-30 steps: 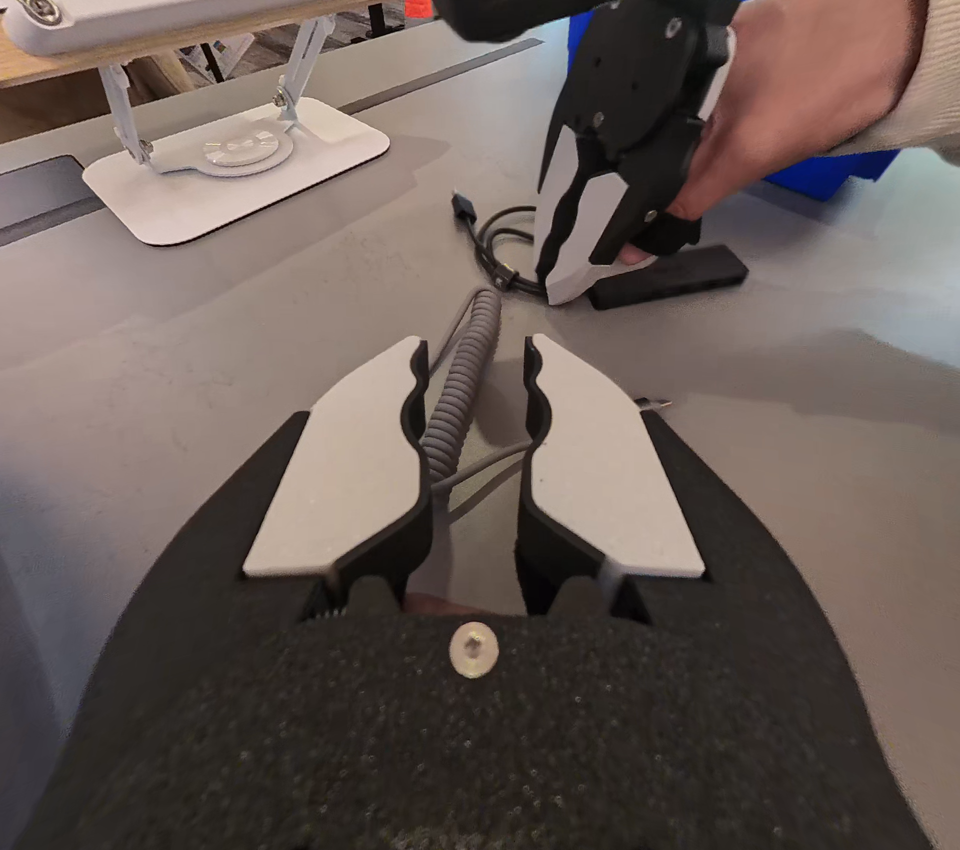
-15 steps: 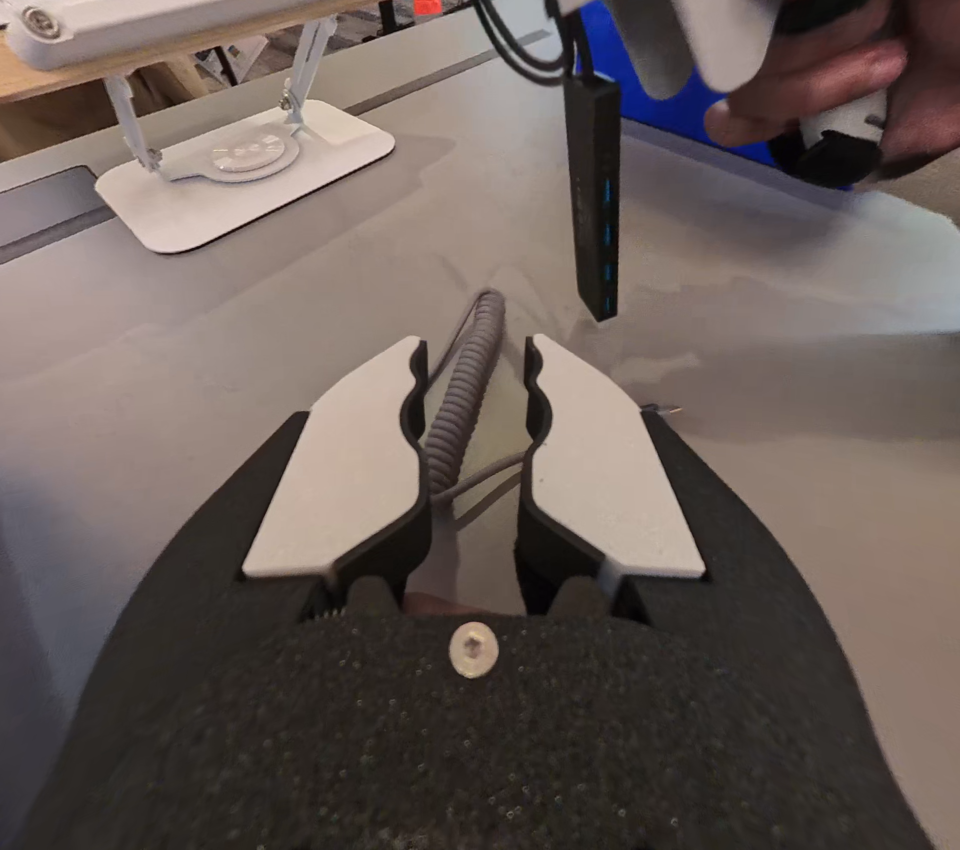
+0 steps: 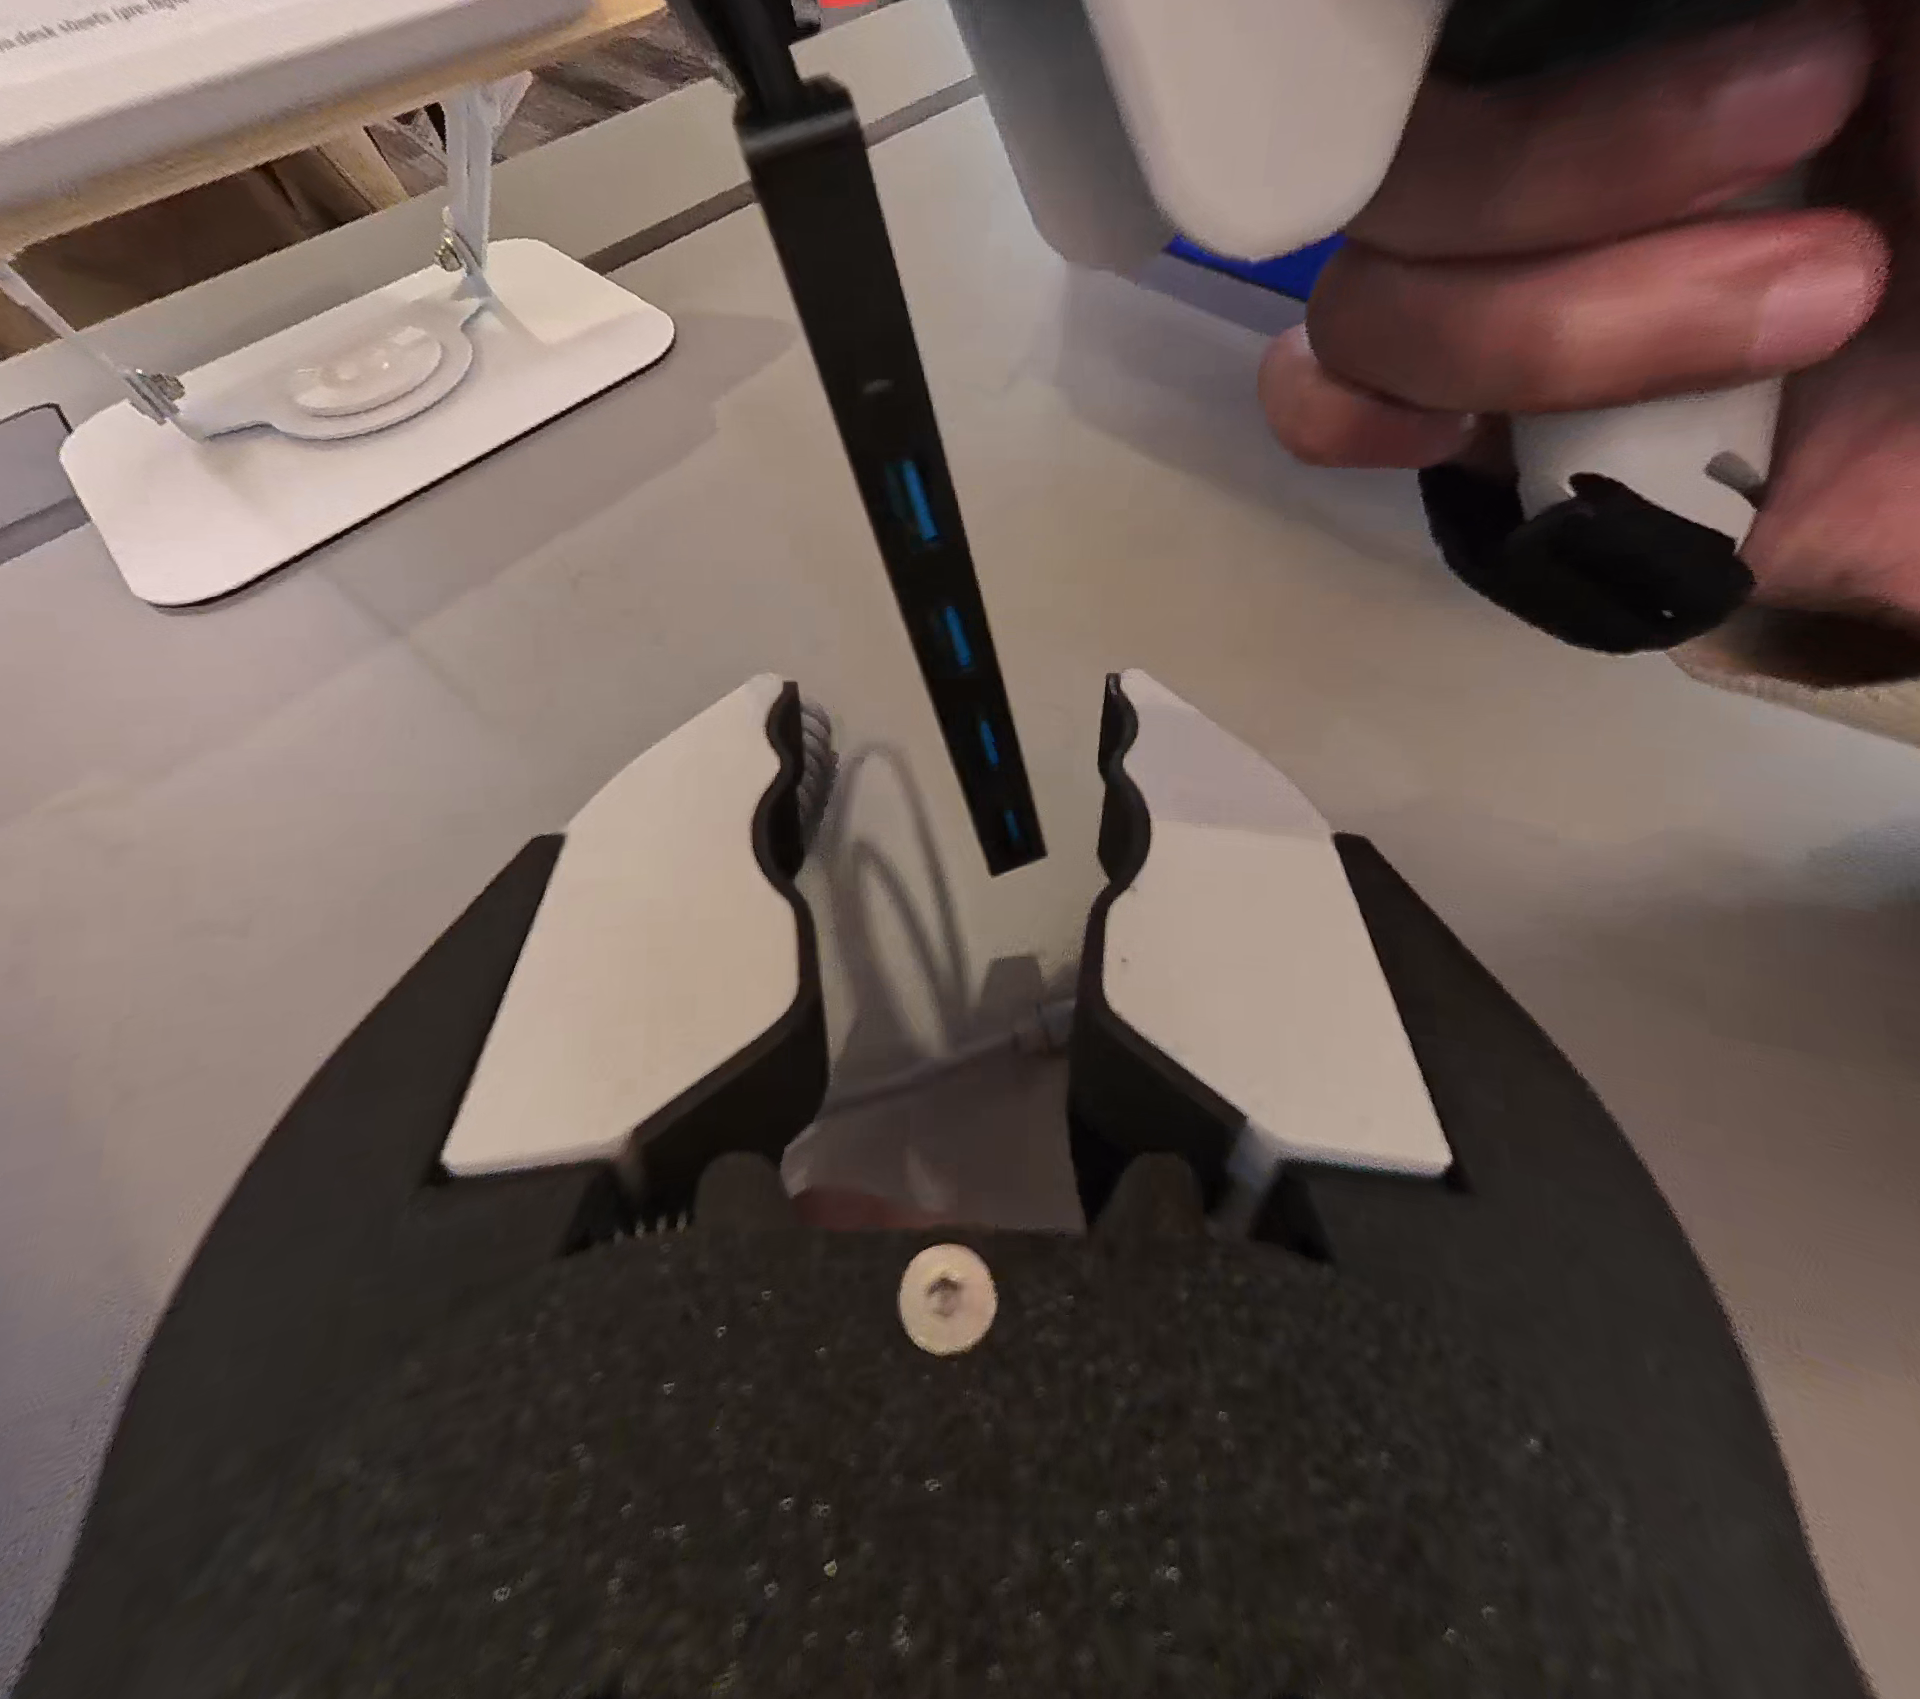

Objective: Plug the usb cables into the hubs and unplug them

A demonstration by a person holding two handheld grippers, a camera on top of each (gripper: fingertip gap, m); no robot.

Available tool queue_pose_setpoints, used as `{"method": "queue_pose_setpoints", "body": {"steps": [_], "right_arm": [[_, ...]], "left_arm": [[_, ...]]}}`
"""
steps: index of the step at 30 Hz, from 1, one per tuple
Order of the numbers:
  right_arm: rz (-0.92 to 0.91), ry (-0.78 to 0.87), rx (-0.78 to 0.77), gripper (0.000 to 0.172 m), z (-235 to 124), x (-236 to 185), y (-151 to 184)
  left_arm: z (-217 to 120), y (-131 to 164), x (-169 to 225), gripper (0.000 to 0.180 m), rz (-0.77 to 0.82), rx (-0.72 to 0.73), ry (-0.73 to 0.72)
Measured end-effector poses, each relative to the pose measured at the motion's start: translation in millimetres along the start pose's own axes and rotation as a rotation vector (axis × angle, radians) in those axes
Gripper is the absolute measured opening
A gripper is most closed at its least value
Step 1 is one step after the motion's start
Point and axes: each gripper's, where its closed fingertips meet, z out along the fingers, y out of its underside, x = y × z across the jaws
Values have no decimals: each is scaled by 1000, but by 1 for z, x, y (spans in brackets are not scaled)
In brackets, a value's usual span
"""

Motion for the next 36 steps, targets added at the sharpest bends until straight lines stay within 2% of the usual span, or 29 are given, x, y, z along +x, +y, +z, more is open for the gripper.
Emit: {"method": "queue_pose_setpoints", "body": {"steps": [3,6,11,18,24,25,29,32,36], "right_arm": [[0,8,7,8,0,-2,-1],[9,21,9,8,-1,1,-2],[34,8,10,7,-3,0,0],[23,-41,18,9,-5,-2,-4],[-70,-117,51,42,-21,-12,-20],[-108,-134,54,42,-25,-15,-20],[-207,-138,7,43,-39,-3,-2],[-155,-134,-21,46,-41,11,18],[-100,-134,1,59,-36,16,32]], "left_arm": [[-1,-5,-3,42,-17,26,-18],[-6,-10,-5,13,-20,49,-24],[-6,-6,-13,10,-37,27,-60],[-9,-10,-10,10,-93,56,5],[-13,-19,-17,10,-136,90,31],[-13,-20,-17,10,-142,94,42],[-14,-24,-18,10,-156,107,56],[-11,-27,-15,10,-146,103,50],[-3,-29,-5,10,-148,94,53]]}}
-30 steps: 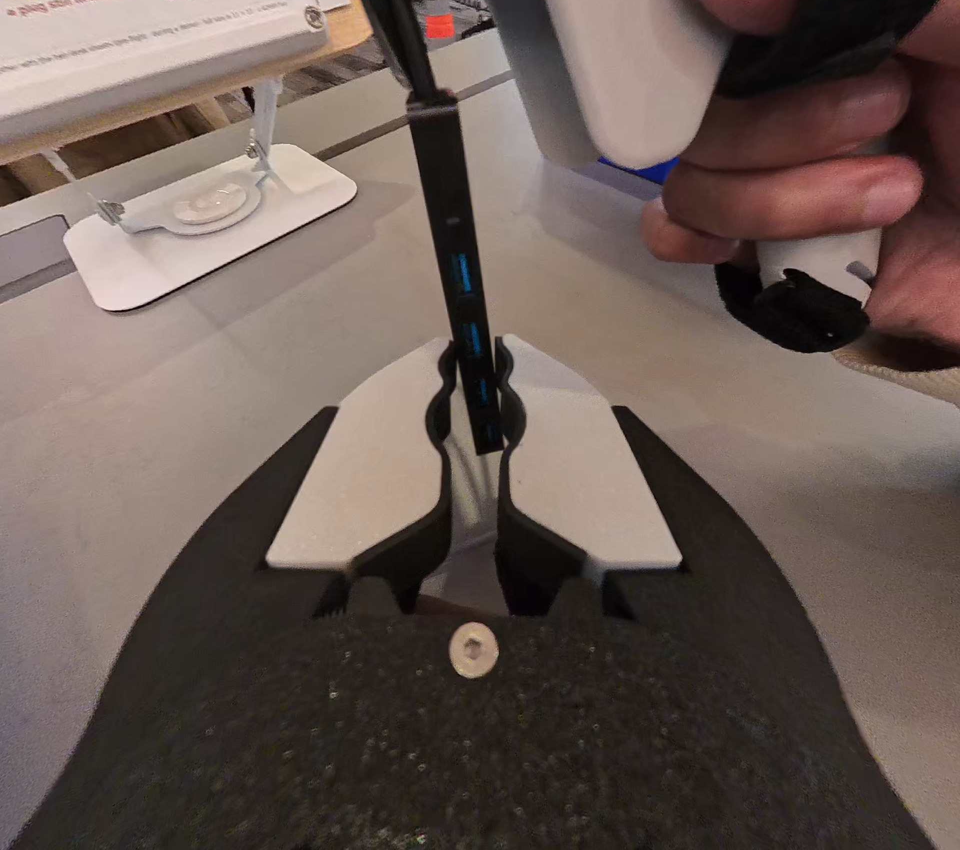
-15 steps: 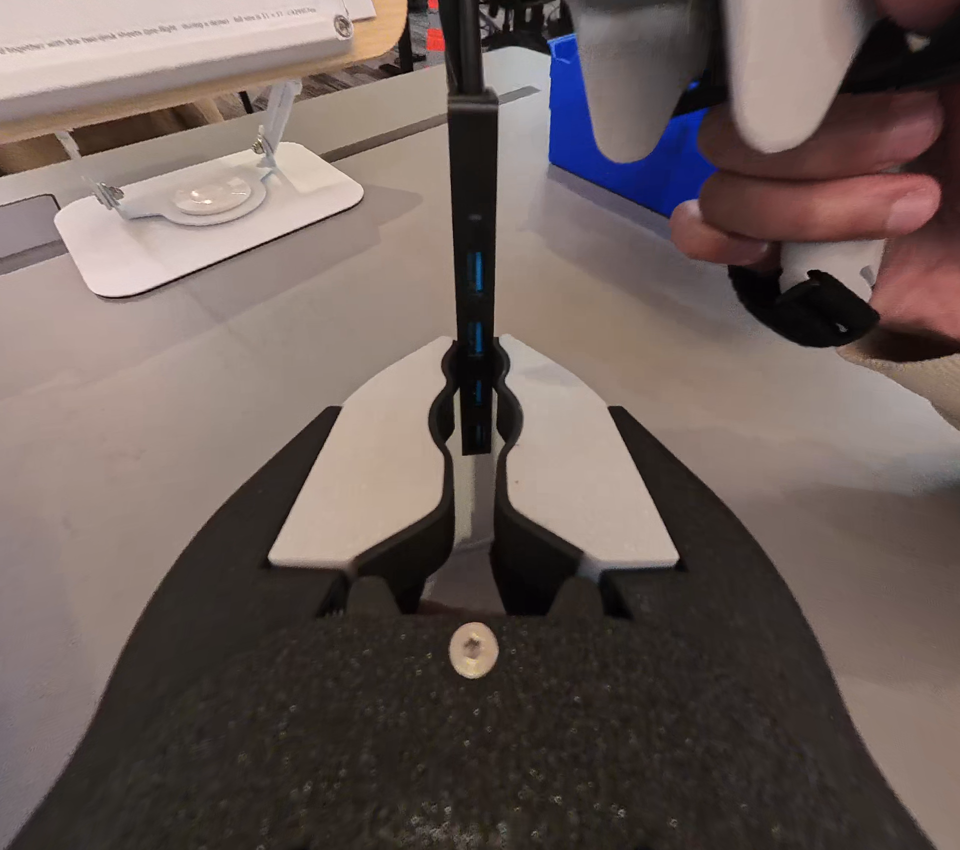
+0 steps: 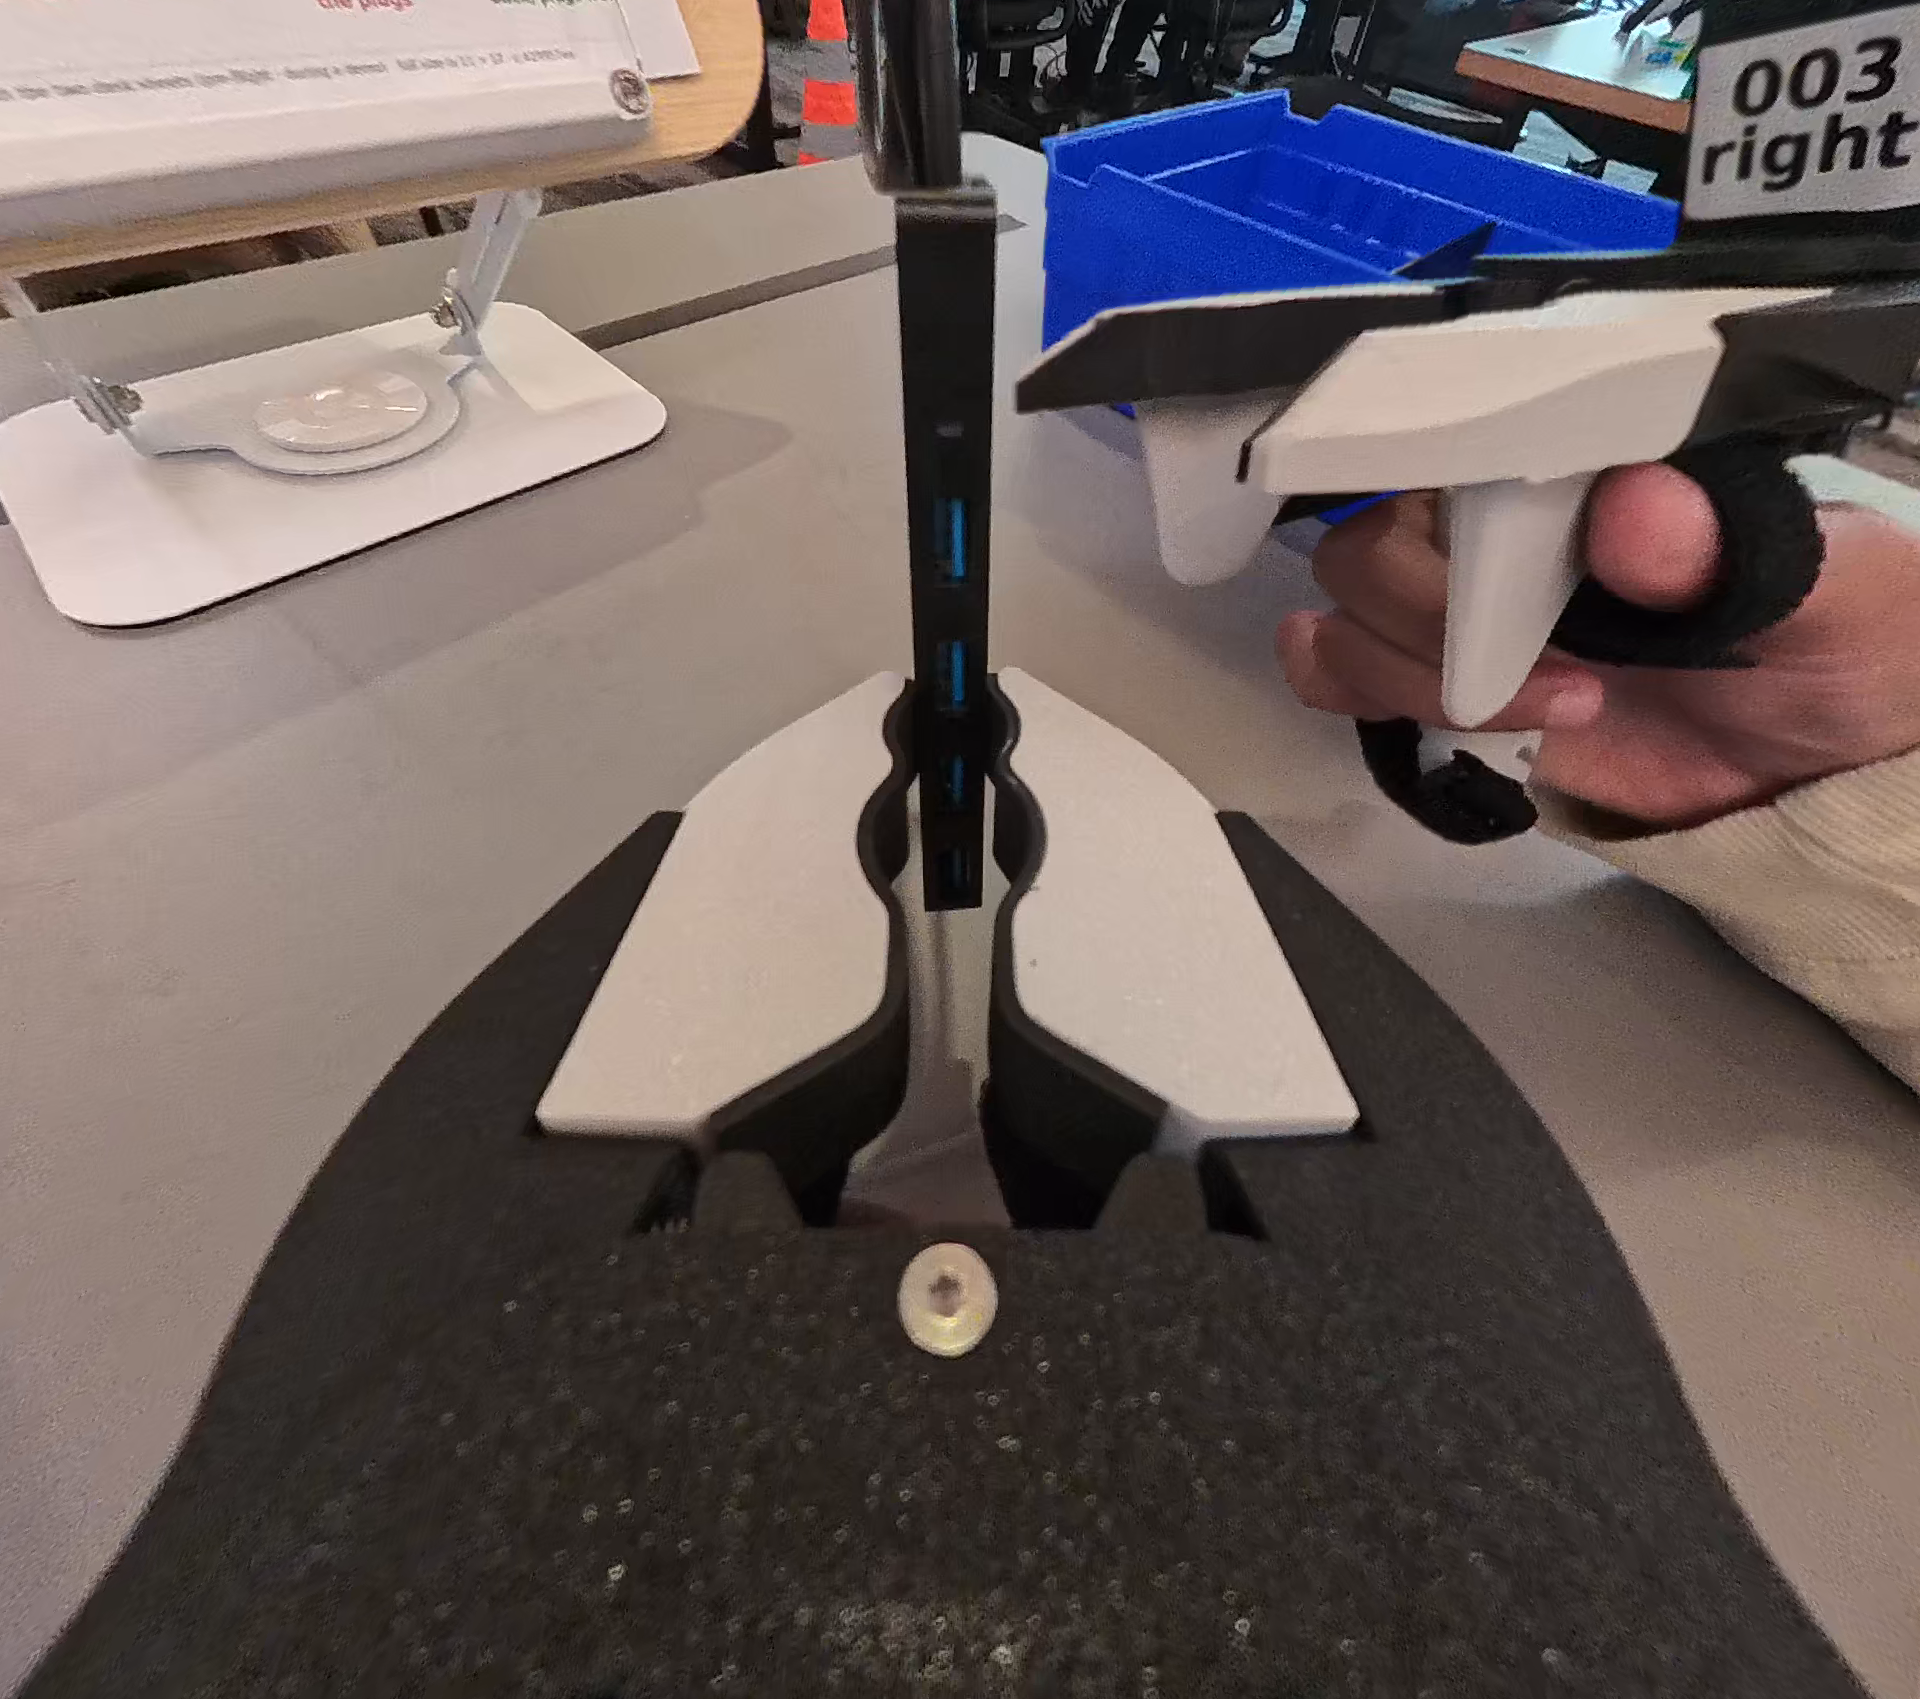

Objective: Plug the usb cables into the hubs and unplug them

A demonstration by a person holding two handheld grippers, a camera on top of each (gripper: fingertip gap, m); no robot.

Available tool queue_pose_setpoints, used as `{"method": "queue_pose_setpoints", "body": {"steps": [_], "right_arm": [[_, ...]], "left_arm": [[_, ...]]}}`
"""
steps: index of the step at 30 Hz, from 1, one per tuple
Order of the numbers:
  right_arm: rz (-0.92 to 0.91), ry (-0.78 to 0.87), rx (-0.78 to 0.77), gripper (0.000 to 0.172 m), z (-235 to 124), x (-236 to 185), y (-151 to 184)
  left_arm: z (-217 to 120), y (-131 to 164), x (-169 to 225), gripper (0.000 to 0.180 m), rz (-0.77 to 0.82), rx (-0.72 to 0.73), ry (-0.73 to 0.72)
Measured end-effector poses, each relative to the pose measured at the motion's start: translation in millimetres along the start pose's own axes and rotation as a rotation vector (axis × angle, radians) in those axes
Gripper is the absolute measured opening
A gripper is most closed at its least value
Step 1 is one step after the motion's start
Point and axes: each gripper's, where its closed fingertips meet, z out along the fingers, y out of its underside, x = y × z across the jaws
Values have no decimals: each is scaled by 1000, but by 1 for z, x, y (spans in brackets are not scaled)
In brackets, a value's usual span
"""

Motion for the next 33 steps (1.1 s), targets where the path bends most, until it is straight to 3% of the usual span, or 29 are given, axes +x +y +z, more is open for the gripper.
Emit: {"method": "queue_pose_setpoints", "body": {"steps": [5,8,15,18,30,33], "right_arm": [[-18,69,13,59,1,7,0],[-8,35,46,48,-5,6,-5],[58,11,30,51,-7,13,4],[51,28,20,45,-6,16,5],[2,59,-4,45,-22,31,5],[-4,-19,0,42,-27,23,3]], "left_arm": [[12,5,13,10,5,-20,31],[15,6,20,10,16,-32,63],[26,12,27,10,46,-61,33],[31,14,34,10,48,-68,56],[23,9,20,10,12,-42,44],[19,6,27,10,13,-26,112]]}}
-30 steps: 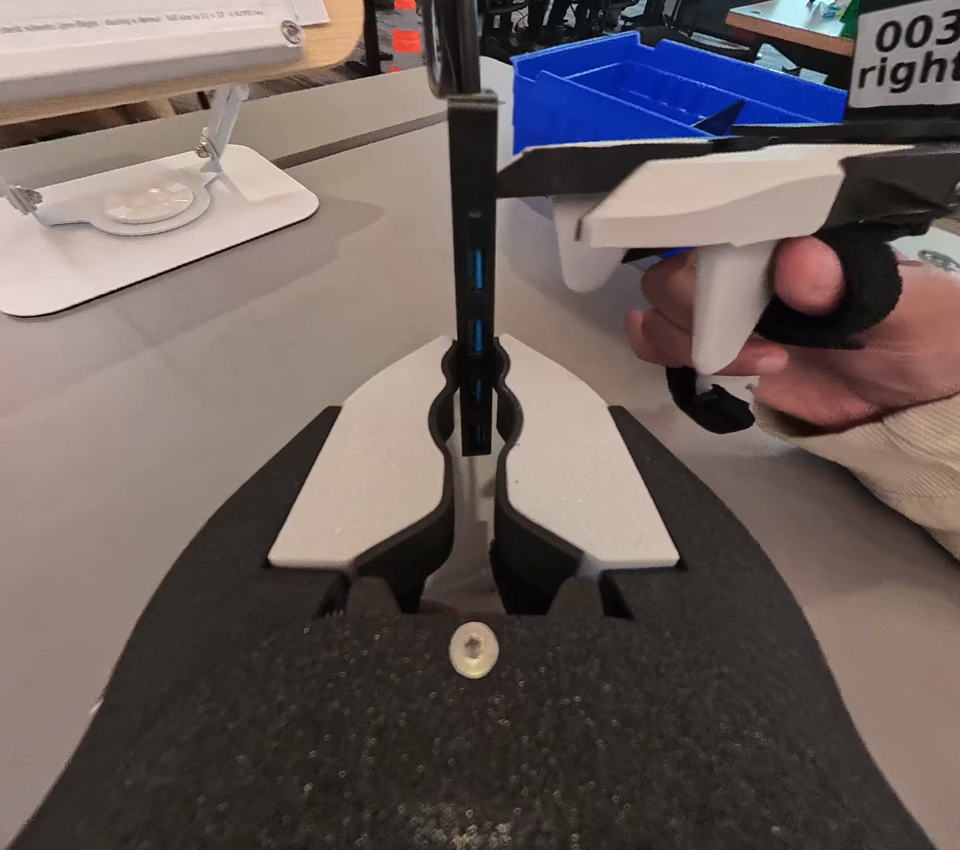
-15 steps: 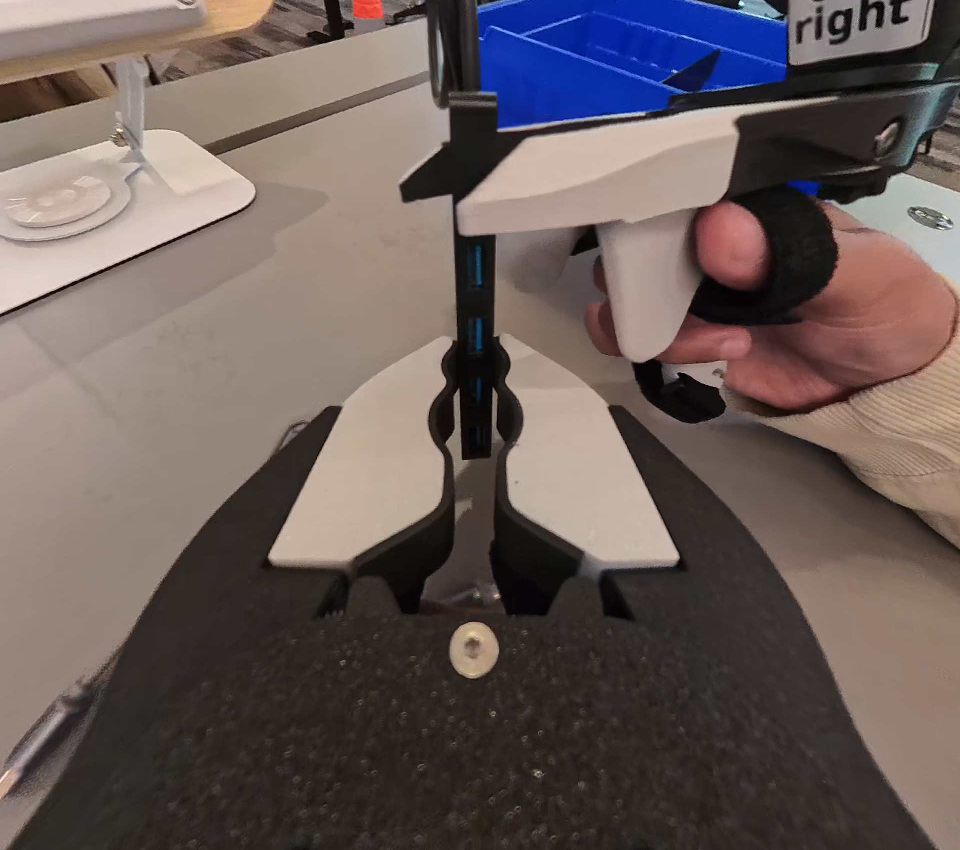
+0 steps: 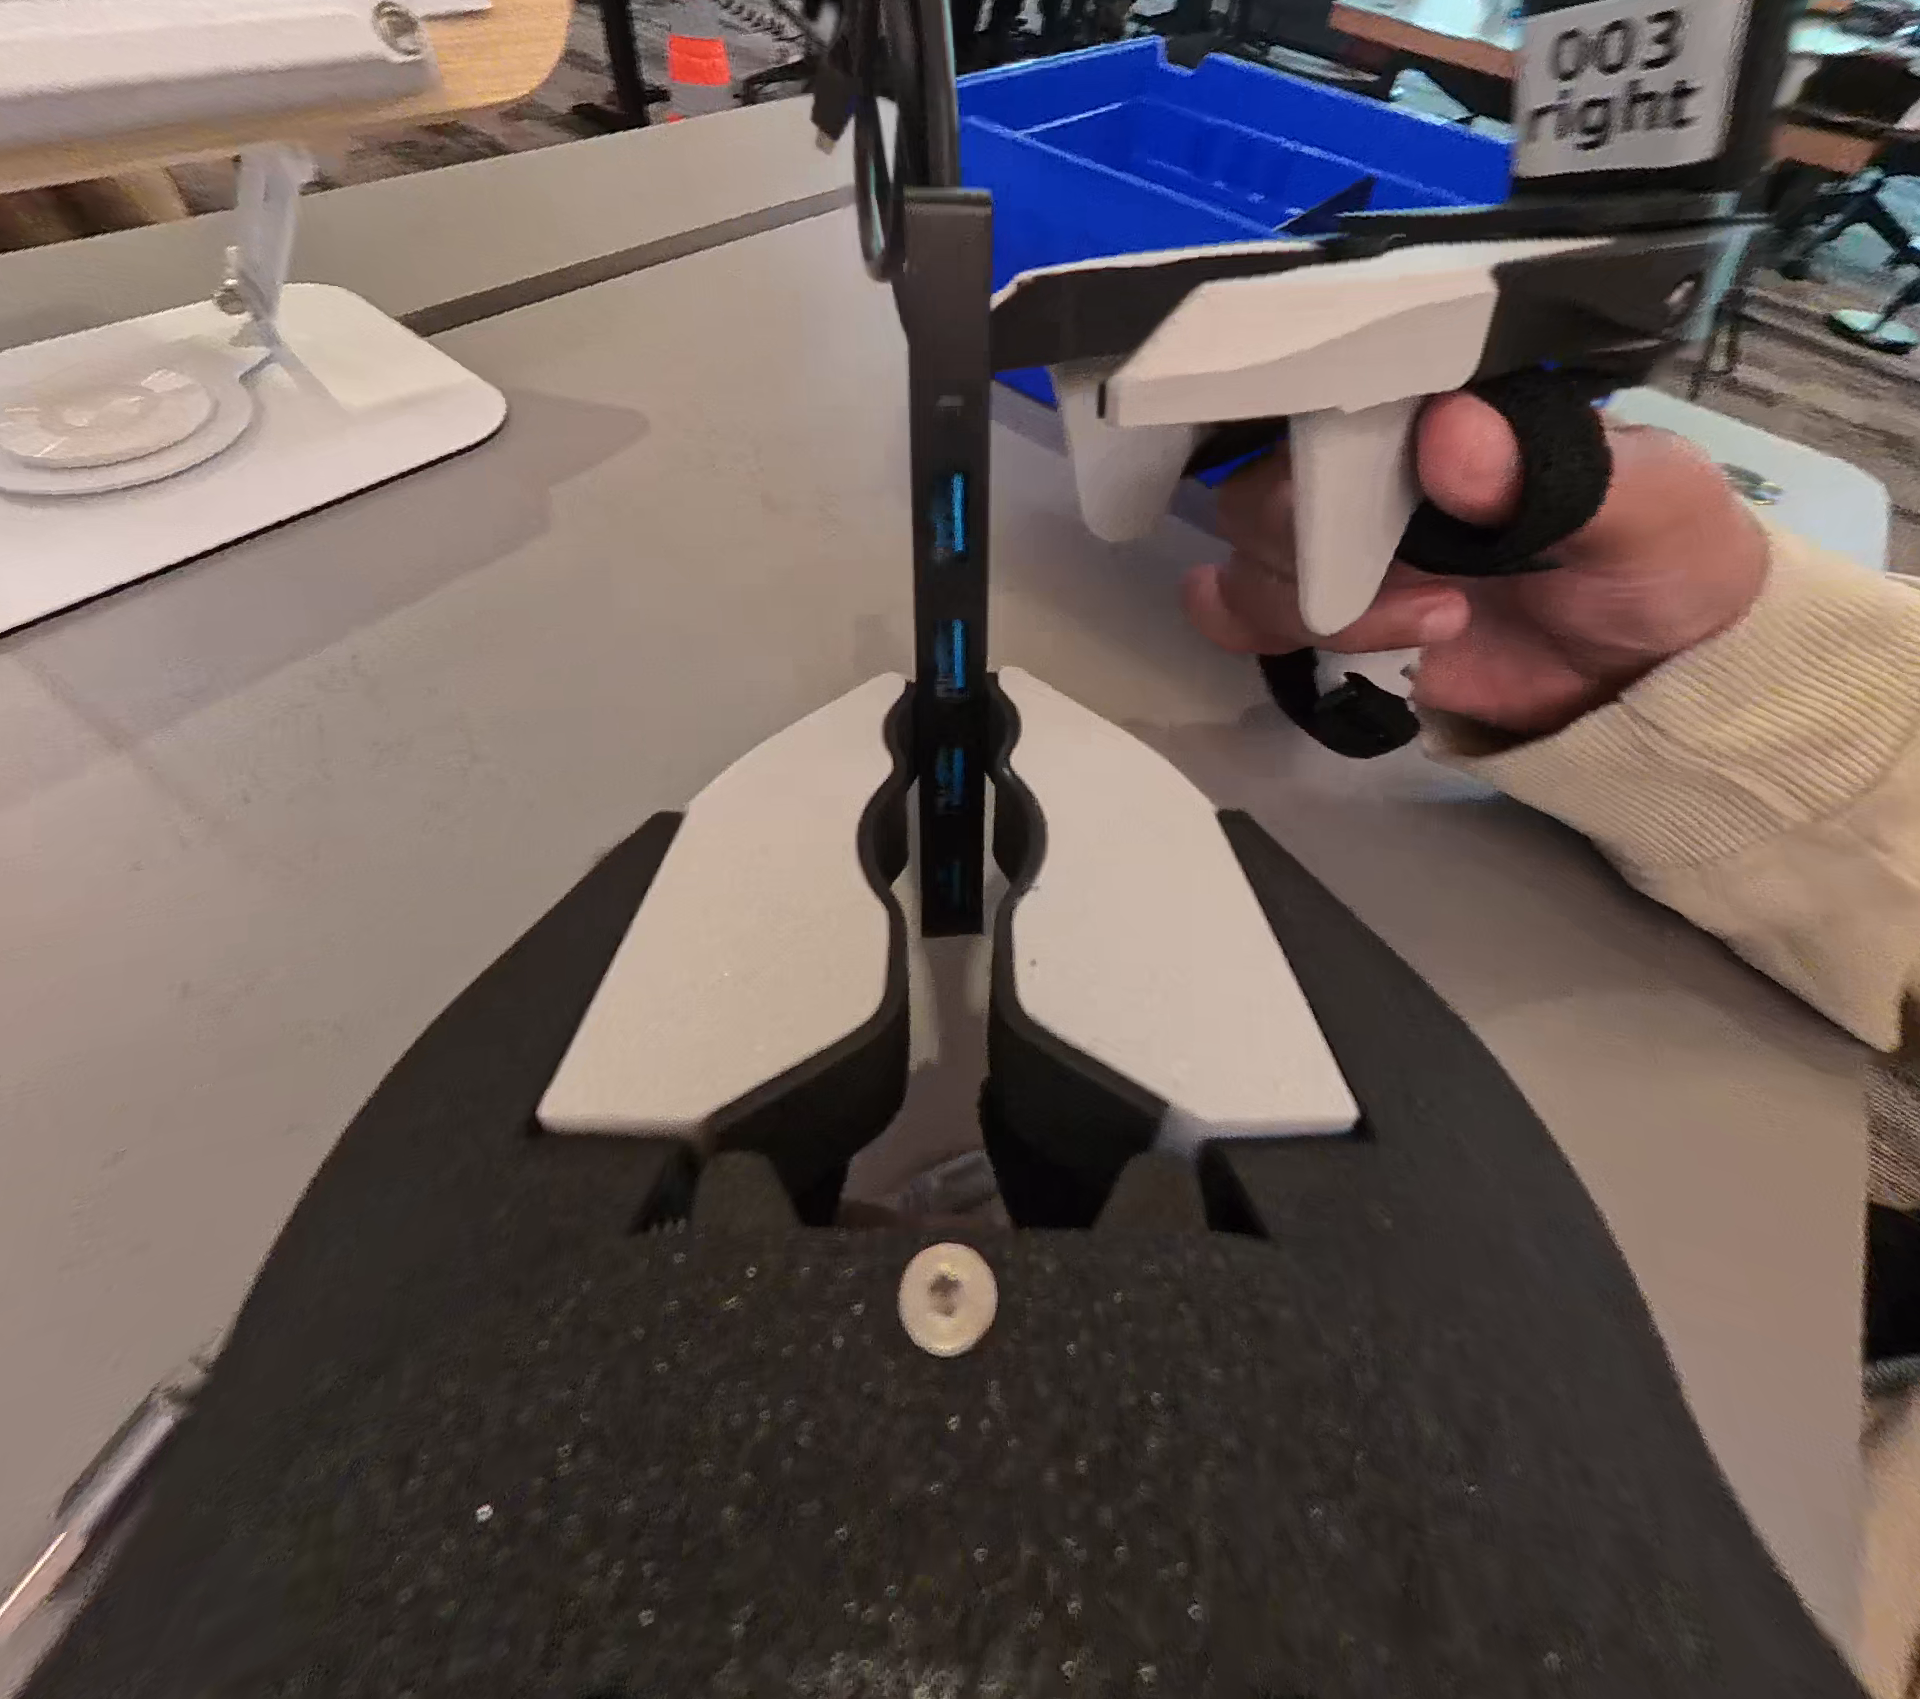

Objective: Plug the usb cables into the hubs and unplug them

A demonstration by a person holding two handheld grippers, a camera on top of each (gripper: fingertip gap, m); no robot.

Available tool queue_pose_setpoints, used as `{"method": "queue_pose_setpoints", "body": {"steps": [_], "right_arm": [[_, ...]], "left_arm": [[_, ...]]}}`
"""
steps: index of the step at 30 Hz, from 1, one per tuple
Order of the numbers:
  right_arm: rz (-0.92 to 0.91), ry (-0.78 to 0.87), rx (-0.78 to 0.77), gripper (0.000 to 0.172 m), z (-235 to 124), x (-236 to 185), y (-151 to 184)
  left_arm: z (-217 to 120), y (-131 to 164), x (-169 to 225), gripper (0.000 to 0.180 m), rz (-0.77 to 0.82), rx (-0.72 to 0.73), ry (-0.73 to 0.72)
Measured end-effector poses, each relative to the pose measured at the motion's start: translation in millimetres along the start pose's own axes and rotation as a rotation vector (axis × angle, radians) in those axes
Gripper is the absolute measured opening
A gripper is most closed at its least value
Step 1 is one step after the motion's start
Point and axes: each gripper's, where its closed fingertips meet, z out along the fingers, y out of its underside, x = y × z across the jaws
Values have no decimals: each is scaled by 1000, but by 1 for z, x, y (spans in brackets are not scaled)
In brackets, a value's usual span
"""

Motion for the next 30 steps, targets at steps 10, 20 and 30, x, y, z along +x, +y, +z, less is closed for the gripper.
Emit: {"method": "queue_pose_setpoints", "body": {"steps": [10,20,30], "right_arm": [[-27,-273,66,35,2,-34,-18],[-72,-454,-143,36,34,-48,-16],[99,-710,-13,22,39,-59,-23]], "left_arm": [[-18,-16,12,10,-1,54,113],[-38,-29,0,10,-35,134,116],[-39,-31,6,10,-46,180,172]]}}
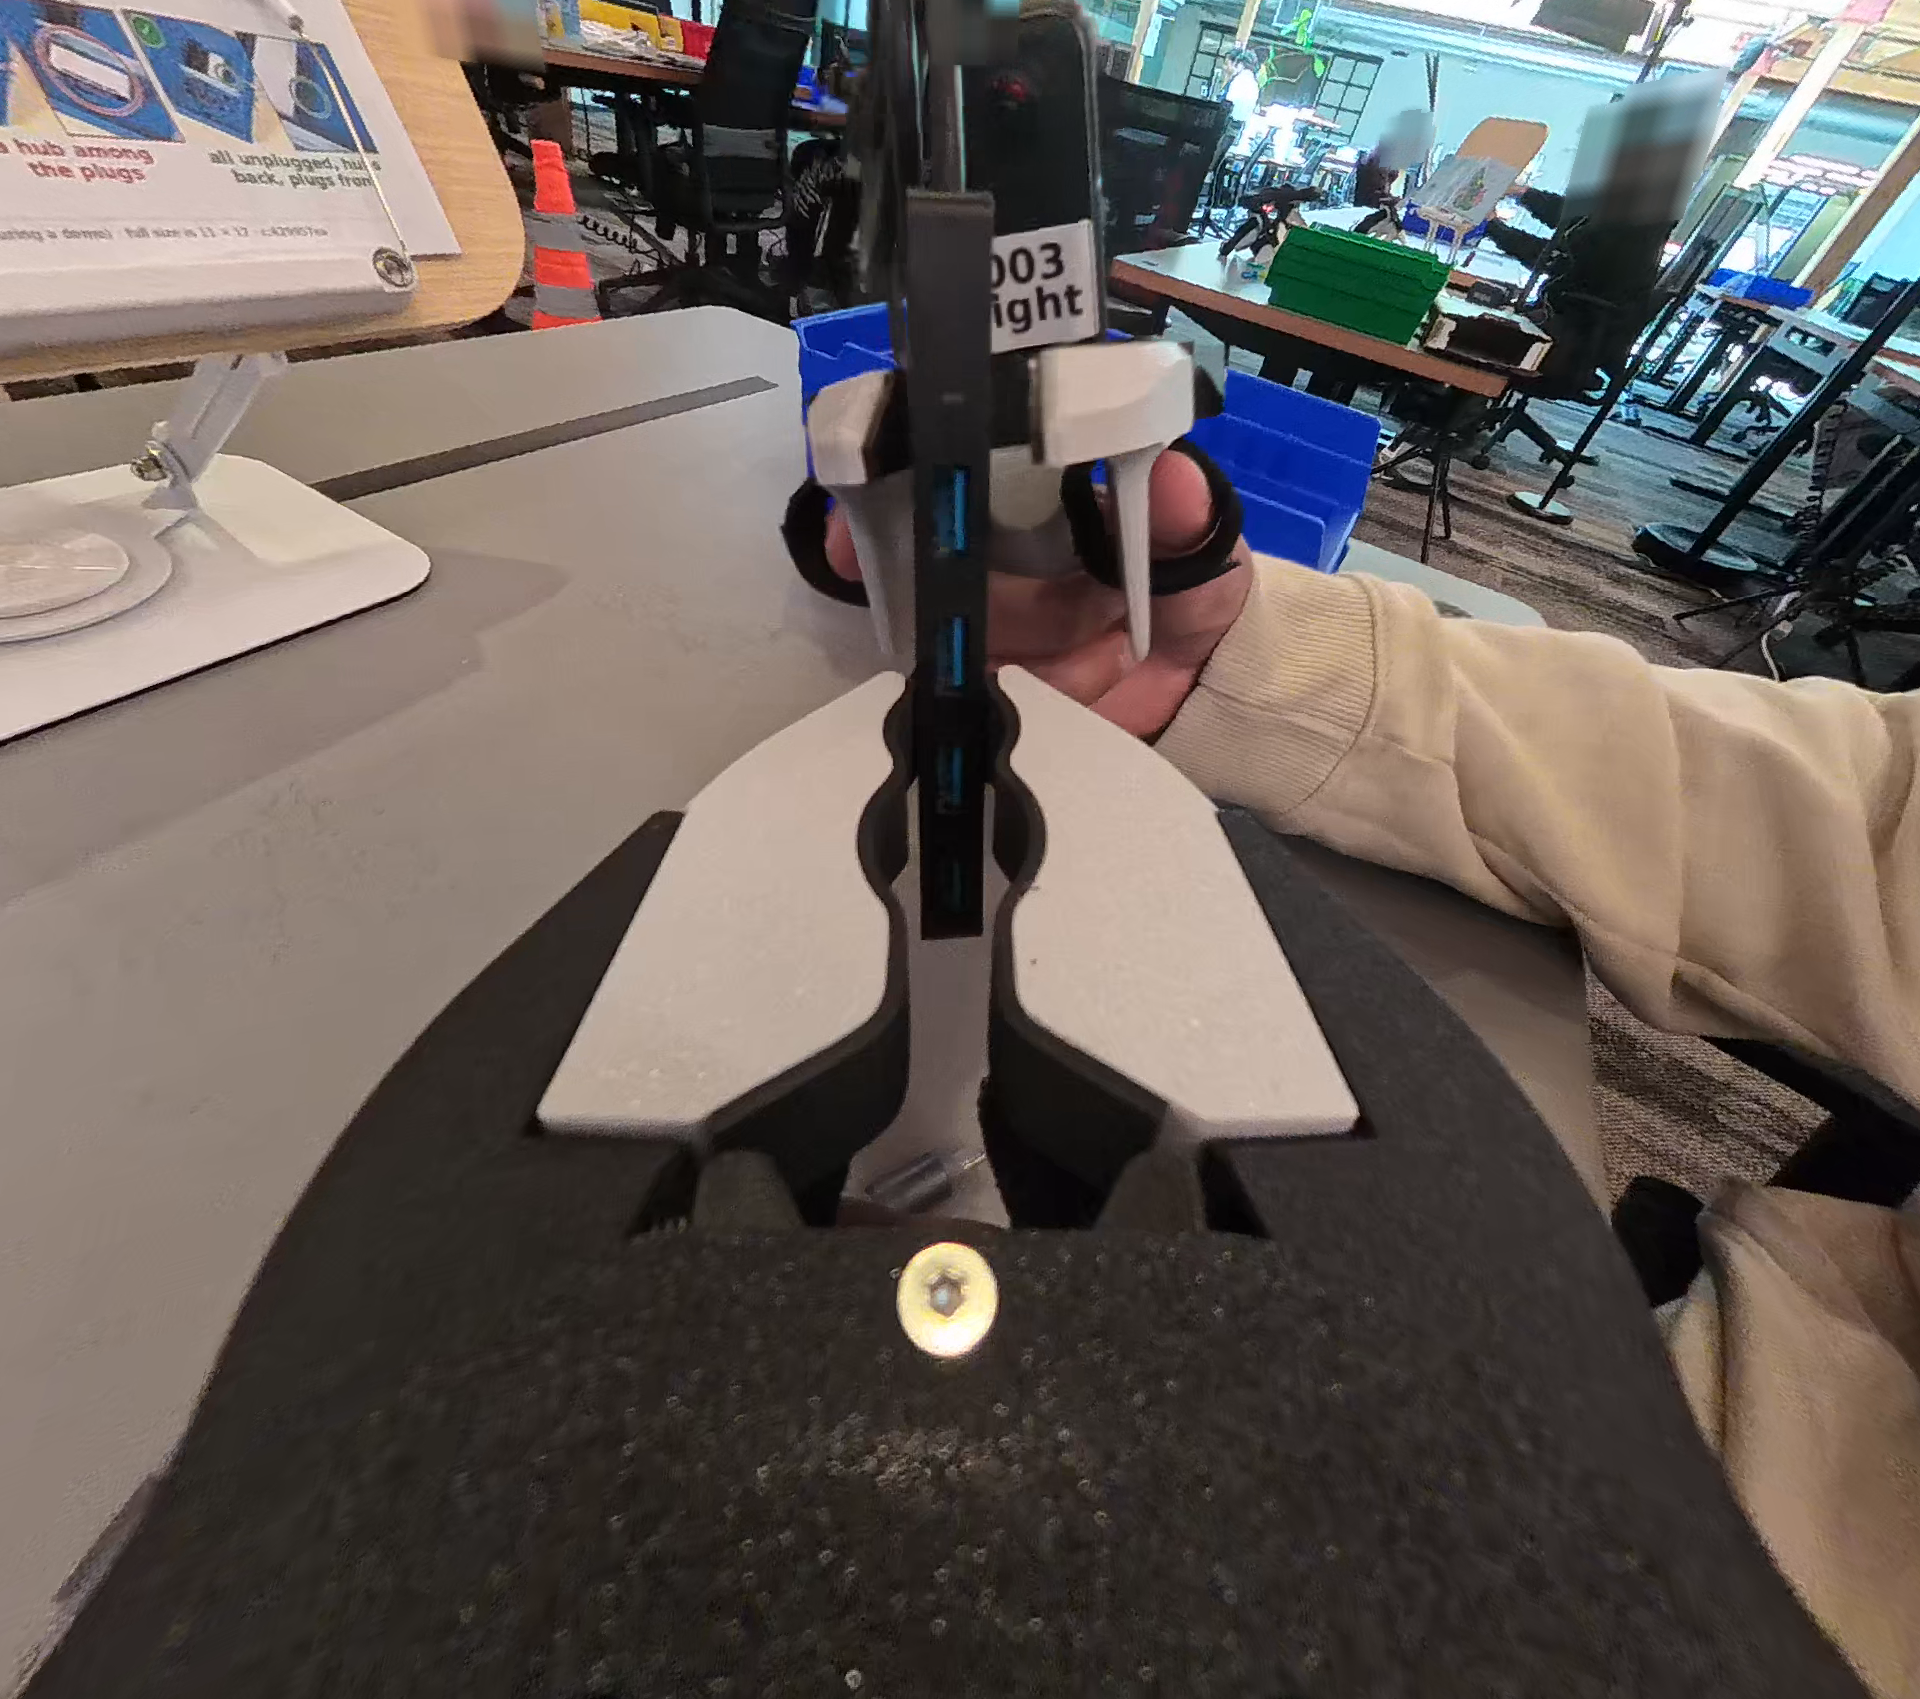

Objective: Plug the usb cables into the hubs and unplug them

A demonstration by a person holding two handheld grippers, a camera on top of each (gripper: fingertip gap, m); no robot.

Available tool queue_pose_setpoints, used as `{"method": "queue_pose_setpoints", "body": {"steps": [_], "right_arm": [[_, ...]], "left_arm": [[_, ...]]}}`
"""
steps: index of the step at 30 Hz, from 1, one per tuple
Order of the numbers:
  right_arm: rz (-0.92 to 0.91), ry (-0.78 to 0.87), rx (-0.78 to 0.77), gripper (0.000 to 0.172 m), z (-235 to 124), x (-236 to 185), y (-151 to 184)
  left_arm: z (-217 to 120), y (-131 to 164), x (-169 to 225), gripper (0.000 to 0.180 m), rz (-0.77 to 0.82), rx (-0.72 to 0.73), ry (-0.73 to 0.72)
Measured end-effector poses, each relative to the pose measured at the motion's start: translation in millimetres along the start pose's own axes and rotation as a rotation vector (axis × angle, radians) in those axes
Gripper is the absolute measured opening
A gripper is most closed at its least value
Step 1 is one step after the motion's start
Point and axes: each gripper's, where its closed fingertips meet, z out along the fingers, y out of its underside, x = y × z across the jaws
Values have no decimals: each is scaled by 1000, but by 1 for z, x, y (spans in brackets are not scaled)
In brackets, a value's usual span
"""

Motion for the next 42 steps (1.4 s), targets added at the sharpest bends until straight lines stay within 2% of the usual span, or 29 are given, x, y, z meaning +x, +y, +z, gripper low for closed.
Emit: {"method": "queue_pose_setpoints", "body": {"steps": [3,13,19,24,29,31,34,37,42], "right_arm": [[-2,-26,11,15,-2,-2,0],[-10,-48,1,11,-12,-3,7],[-39,-24,42,11,-26,0,-2],[-78,17,-9,11,-28,2,3],[-127,83,-74,11,-30,2,6],[-137,107,-86,11,-31,3,8],[-135,135,-109,11,-32,6,14],[-128,135,-124,11,-31,6,18],[-108,122,-141,11,-26,7,25]], "left_arm": [[2,1,4,10,1,7,20],[7,7,9,12,-19,-4,66],[-8,11,5,29,22,-36,35],[-50,29,-30,38,247,-289,-121],[-96,64,-72,39,325,-610,-226],[-106,78,-88,38,333,-691,-275],[-115,88,-114,30,310,-734,-390],[-116,90,-133,32,266,-740,-480],[-102,103,-146,31,345,-837,-485]]}}
